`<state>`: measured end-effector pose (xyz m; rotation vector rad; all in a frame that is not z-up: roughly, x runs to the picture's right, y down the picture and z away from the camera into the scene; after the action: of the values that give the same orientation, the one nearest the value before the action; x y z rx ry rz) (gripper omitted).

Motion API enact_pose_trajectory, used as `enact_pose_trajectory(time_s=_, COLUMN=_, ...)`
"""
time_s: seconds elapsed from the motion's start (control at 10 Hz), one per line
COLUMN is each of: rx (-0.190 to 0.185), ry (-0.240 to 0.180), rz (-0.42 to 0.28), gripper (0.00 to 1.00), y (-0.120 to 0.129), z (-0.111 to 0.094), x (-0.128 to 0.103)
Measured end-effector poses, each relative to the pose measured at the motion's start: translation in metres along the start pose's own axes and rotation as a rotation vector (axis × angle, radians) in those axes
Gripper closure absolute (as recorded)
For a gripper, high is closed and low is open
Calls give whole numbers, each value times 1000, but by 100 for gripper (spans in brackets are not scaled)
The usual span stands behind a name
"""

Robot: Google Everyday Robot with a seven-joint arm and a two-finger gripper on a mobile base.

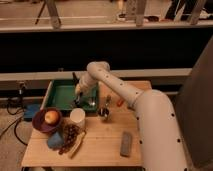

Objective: Wipe tray with brush

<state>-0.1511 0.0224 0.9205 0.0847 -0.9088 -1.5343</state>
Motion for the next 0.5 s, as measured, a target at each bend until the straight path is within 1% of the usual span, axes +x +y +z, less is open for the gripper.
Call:
enact_pose_trajectory(time_s=0.1, rx=-14, ry=7, rz=9, gripper=100, y=16, z=-10, x=0)
enact_pose_trajectory(time_s=0.3, rx=-39, ry=25, rz=28, gripper=100, y=44, z=-23, x=13)
enact_pose_trajectory(time_s=0.4, rx=-47, ry=35, rz=35, gripper=100, y=51, z=-25, x=23)
enact_pose_trajectory(time_s=0.5, rx=-44, ry=40, rz=39, gripper=100, y=54, z=-25, x=34)
